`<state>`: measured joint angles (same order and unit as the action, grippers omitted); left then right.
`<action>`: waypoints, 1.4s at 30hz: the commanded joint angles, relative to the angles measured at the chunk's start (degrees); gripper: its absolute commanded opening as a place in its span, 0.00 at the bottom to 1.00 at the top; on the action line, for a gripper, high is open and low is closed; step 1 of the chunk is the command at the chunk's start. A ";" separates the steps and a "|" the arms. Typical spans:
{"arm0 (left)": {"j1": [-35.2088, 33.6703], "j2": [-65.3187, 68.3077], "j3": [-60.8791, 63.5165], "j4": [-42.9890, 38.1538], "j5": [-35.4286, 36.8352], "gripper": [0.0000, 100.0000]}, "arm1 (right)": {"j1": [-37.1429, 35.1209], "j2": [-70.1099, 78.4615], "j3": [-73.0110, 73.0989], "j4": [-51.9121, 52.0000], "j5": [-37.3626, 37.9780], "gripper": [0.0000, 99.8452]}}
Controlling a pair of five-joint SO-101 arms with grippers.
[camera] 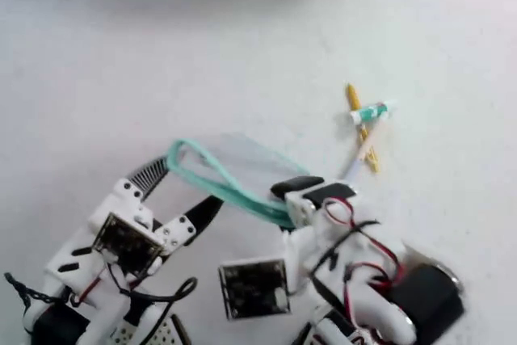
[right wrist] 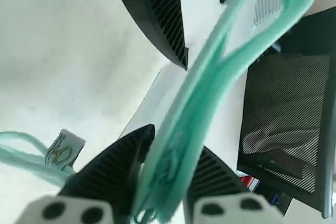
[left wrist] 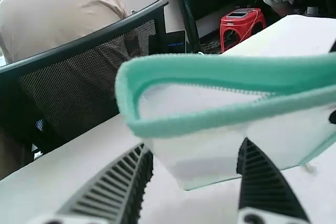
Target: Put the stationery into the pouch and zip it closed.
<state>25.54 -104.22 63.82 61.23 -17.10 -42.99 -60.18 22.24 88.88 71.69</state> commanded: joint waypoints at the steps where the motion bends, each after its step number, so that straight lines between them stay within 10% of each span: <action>1: 3.03 -0.40 1.32 0.09 -0.62 0.26 | 0.84 2.77 6.24 -8.40 -0.53 0.02; 15: 3.30 -0.40 2.11 8.70 -0.44 0.26 | 10.33 3.21 18.99 -25.54 -16.79 0.19; 26: 6.73 -0.40 2.11 13.10 -0.70 0.26 | 1.71 2.68 18.64 -28.53 -16.97 0.03; 42: 9.71 -0.40 -9.85 23.03 -10.55 0.26 | -1.63 -7.78 18.81 -13.76 4.04 0.02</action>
<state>33.27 -105.01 56.79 83.56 -20.97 -42.37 -63.52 42.02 74.81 74.86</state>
